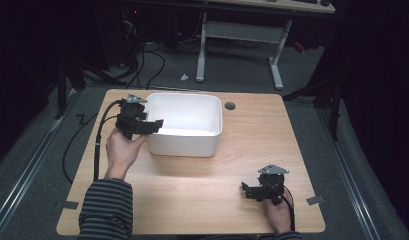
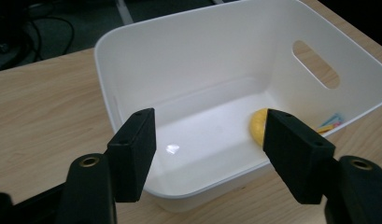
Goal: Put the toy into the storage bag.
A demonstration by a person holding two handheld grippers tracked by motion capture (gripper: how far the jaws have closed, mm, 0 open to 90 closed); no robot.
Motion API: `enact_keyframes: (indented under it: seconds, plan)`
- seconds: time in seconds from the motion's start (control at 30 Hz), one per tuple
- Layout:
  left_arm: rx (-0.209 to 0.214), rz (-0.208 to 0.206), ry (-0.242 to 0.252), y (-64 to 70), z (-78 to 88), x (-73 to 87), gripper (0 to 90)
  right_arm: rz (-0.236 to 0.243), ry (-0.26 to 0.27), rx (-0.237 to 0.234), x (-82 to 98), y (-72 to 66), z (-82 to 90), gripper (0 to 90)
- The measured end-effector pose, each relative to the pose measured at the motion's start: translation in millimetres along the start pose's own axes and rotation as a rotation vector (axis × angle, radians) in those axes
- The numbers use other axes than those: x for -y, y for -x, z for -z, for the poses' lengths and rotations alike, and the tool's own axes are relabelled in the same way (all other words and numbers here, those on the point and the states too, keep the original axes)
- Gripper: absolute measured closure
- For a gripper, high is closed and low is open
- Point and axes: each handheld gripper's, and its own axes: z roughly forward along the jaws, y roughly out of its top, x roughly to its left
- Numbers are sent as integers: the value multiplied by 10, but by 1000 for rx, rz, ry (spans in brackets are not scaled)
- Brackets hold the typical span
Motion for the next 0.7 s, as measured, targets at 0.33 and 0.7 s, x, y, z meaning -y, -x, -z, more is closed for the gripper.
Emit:
enact_keyframes:
  seconds: [0.33, 0.7]
  plan:
    - [-24, 26, 36, -136, 213, 122, 320, -1, 0, 0, 0, 0, 0, 1]
    - [-52, 53, 79, -217, 400, 304, 316, -2, 1, 0, 0, -2, 0, 1]
